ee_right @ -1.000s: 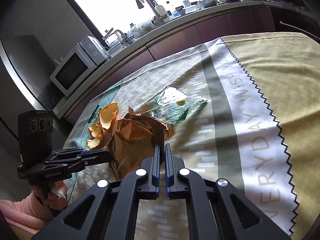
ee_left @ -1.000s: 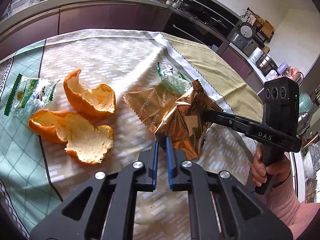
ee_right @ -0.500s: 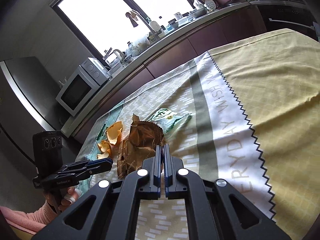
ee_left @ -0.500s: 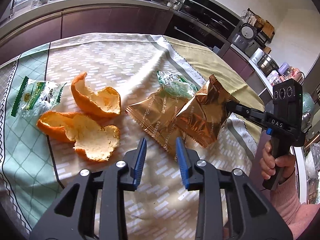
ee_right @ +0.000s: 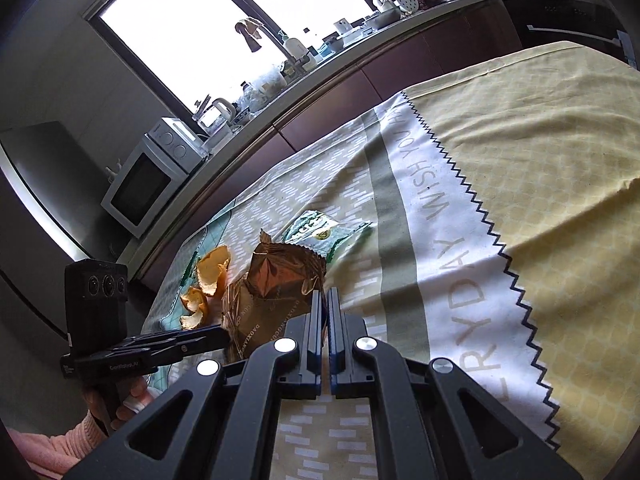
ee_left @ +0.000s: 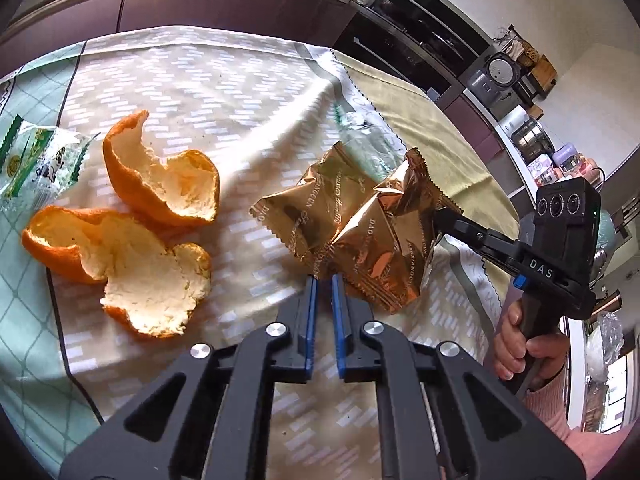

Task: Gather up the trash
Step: 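Grasp the second gold foil wrapper with the left gripper while the right gripper holds its wrapper, then carry both wrappers to the teal bin and open both grippers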

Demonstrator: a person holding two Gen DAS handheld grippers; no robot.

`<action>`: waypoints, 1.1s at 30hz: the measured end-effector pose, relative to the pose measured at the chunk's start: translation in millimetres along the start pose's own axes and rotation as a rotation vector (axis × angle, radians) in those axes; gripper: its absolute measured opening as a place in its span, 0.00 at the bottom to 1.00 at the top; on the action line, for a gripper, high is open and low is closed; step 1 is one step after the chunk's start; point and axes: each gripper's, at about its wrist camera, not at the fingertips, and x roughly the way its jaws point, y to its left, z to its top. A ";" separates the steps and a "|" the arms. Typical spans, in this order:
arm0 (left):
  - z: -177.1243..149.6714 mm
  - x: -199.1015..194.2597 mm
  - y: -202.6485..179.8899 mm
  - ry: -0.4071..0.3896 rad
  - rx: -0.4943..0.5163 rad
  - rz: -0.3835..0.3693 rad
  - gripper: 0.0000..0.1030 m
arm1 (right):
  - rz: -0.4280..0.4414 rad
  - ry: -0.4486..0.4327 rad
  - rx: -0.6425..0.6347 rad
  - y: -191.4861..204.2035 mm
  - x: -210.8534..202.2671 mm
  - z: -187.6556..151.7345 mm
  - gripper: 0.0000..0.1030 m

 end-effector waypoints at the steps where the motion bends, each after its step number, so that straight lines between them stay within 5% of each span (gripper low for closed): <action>1: -0.4 -0.7 -1.0 -0.007 0.002 0.004 0.05 | 0.000 0.002 -0.002 0.8 0.3 -0.1 0.02; 17: -17.5 -88.6 0.2 -0.183 0.039 0.029 0.01 | 0.097 -0.041 -0.020 28.0 -10.7 8.6 0.02; 26: -48.6 -166.5 17.3 -0.296 0.033 0.055 0.01 | 0.191 -0.041 -0.129 92.1 -4.4 14.5 0.02; 33: -81.4 -235.1 43.3 -0.391 0.001 0.156 0.01 | 0.286 -0.025 -0.216 147.8 2.5 15.6 0.02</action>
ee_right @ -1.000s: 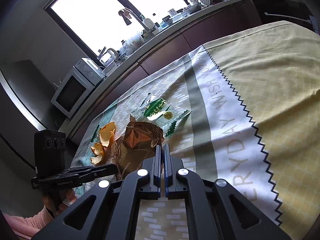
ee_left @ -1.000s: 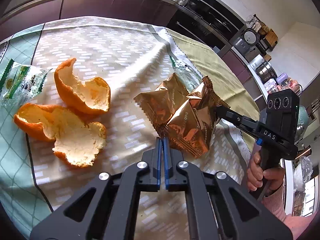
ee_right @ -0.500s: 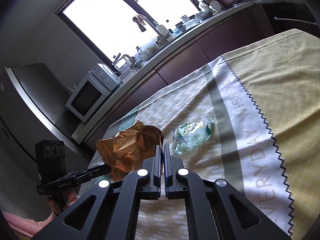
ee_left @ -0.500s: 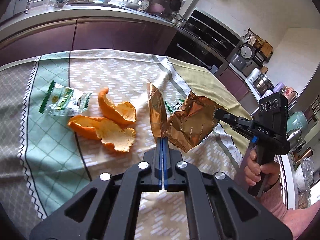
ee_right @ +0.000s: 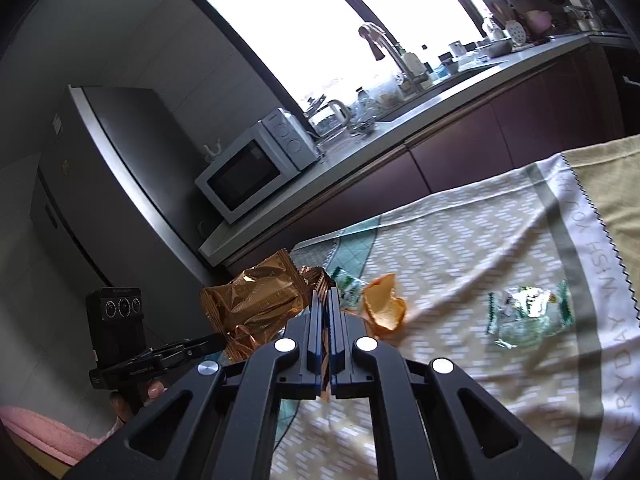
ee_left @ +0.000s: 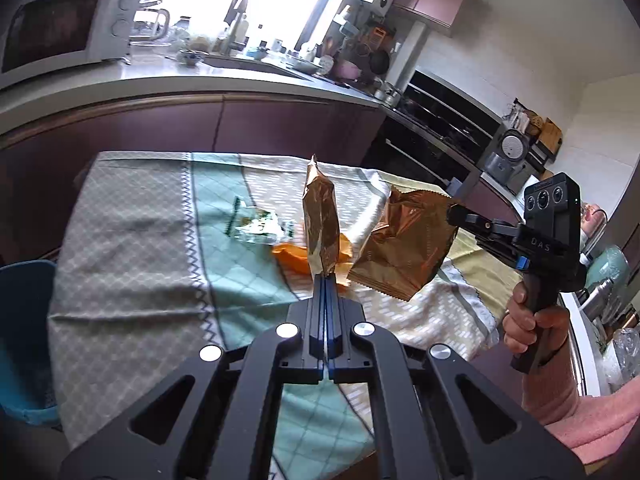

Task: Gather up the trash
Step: 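Carry both wrappers to the teal bin and open both grippers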

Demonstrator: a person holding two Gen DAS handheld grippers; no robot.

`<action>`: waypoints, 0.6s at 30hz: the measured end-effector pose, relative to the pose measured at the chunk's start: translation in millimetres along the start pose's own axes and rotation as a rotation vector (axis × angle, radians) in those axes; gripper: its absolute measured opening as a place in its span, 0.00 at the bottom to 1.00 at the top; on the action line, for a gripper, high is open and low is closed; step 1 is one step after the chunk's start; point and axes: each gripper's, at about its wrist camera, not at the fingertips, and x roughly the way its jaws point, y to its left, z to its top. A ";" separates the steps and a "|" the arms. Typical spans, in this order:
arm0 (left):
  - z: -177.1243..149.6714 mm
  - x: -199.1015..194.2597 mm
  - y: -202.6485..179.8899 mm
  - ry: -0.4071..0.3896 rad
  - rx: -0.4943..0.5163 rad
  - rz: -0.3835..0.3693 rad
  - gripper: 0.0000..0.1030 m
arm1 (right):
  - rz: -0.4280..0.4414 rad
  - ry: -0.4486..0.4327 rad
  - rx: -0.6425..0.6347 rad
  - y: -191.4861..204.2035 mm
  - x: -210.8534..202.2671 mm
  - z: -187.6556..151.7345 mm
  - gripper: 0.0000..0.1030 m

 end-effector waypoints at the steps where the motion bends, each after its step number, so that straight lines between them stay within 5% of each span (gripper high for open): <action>1: -1.9 -11.9 8.8 -0.010 -0.011 0.023 0.01 | 0.018 0.008 -0.014 8.6 6.6 1.5 0.02; 11: -16.5 -119.4 102.2 -0.122 -0.129 0.291 0.01 | 0.252 0.161 -0.114 98.9 122.6 3.3 0.02; 18: -34.6 -151.8 175.7 -0.087 -0.208 0.432 0.01 | 0.345 0.296 -0.155 160.9 227.5 -8.9 0.02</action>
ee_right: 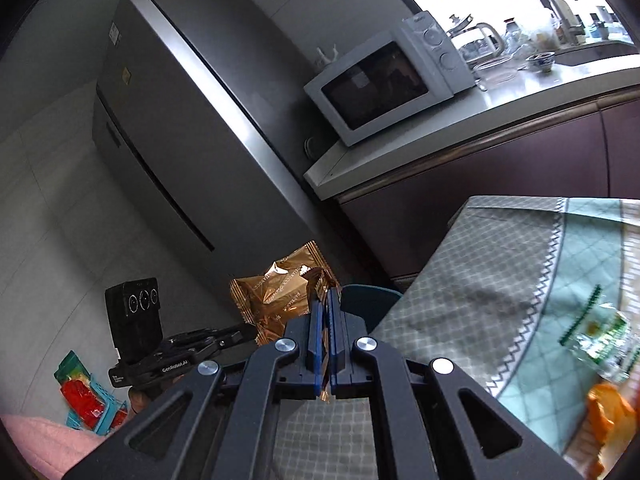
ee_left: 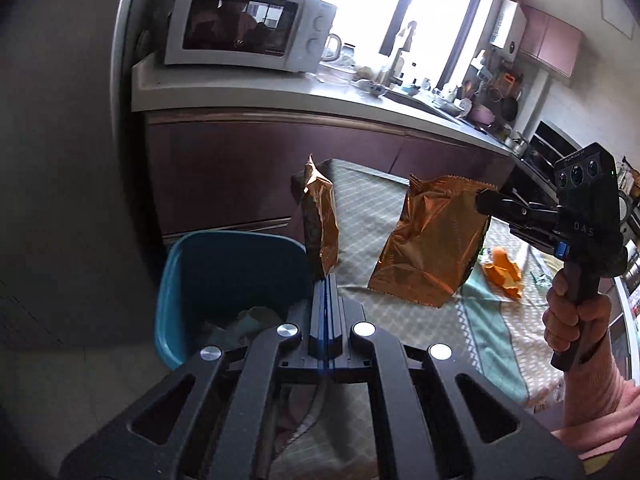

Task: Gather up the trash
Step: 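Carry both wrappers to the teal bin and open both grippers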

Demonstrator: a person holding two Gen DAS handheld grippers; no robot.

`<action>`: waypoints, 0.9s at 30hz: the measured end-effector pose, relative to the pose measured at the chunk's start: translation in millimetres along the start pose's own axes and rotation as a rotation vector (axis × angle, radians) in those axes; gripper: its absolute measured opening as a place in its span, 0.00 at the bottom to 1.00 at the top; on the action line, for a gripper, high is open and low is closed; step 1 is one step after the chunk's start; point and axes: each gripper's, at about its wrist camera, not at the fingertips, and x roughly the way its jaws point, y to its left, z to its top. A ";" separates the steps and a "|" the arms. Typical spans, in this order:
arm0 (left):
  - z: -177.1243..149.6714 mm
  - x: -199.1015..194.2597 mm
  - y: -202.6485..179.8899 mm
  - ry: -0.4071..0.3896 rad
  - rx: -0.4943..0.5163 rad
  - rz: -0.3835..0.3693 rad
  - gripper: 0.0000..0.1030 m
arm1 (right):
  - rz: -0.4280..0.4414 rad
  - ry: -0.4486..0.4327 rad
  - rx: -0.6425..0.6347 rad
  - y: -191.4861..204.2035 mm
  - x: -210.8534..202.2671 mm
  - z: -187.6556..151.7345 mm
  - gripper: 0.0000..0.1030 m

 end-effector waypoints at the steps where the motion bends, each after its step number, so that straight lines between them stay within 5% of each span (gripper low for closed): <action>1: -1.4 3.9 9.0 0.011 -0.010 0.014 0.01 | 0.002 0.019 0.000 1.5 15.6 1.4 0.02; 14: -36.7 84.9 95.9 0.213 -0.144 0.071 0.01 | -0.051 0.261 0.152 -30.5 171.6 -12.2 0.02; 27: -46.9 127.6 100.5 0.277 -0.195 0.115 0.11 | -0.174 0.293 0.128 -33.0 180.5 -22.6 0.13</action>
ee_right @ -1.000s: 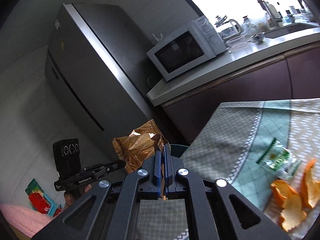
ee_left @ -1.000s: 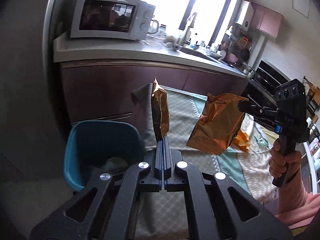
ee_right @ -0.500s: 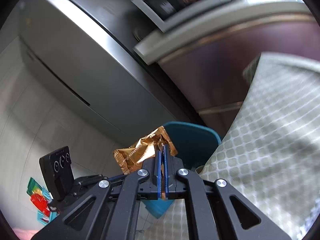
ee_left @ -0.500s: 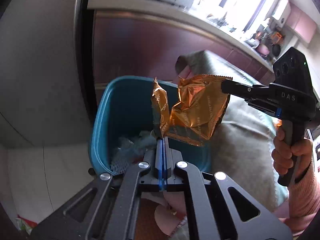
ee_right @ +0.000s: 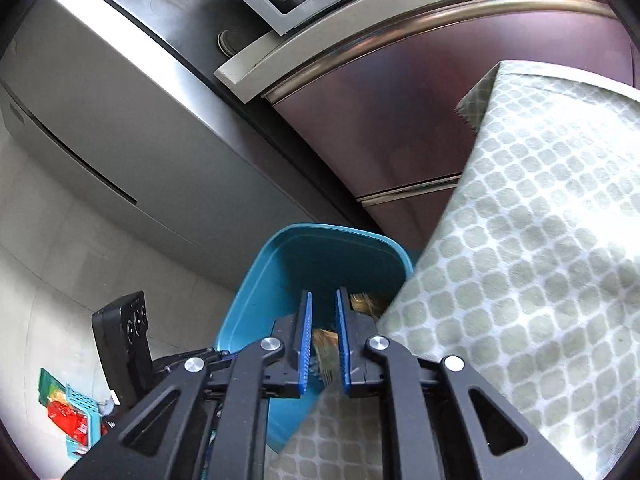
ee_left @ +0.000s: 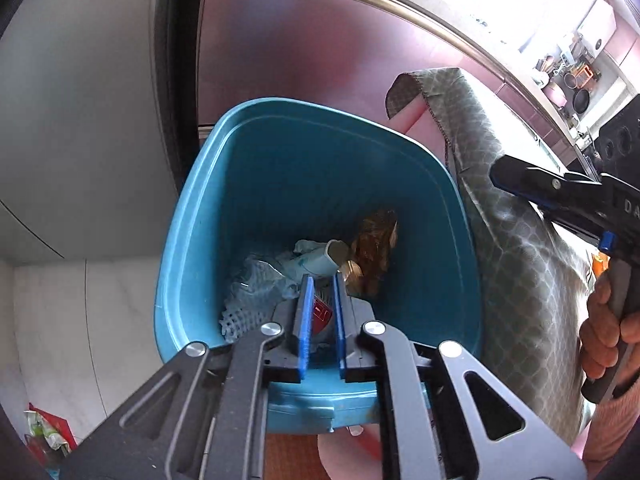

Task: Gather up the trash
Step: 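Carry both wrappers to the teal bin and open both grippers, then move both grippers back over the table toward the orange peels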

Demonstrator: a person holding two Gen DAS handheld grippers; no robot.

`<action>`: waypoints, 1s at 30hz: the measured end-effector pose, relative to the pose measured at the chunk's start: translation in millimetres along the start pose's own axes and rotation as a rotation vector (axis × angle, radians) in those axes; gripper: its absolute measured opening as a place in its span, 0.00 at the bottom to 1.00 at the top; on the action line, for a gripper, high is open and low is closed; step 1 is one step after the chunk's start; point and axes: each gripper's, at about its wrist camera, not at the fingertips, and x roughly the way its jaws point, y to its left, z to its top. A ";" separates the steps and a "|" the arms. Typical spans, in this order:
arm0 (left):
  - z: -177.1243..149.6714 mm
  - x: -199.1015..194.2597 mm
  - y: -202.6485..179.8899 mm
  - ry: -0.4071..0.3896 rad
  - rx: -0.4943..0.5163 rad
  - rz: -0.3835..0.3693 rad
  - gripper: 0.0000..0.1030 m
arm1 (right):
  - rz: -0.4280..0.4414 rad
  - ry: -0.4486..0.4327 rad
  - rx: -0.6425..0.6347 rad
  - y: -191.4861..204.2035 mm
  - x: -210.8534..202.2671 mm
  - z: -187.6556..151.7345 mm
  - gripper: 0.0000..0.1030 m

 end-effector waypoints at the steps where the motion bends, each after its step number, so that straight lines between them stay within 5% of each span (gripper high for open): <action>1: 0.2 -0.6 -2.5 -0.005 0.002 0.001 0.11 | -0.003 -0.001 -0.004 -1.1 -0.1 1.8 0.16; 8: -1.5 -31.3 -32.7 -0.100 0.071 -0.008 0.18 | -0.006 -0.031 -0.066 2.9 -28.1 -9.9 0.28; 18: -13.3 -85.8 -113.1 -0.245 0.251 -0.105 0.31 | -0.045 -0.144 -0.180 1.6 -123.9 -55.5 0.38; 30: -39.1 -80.5 -215.4 -0.200 0.389 -0.279 0.35 | -0.228 -0.300 -0.085 -51.7 -244.7 -119.2 0.43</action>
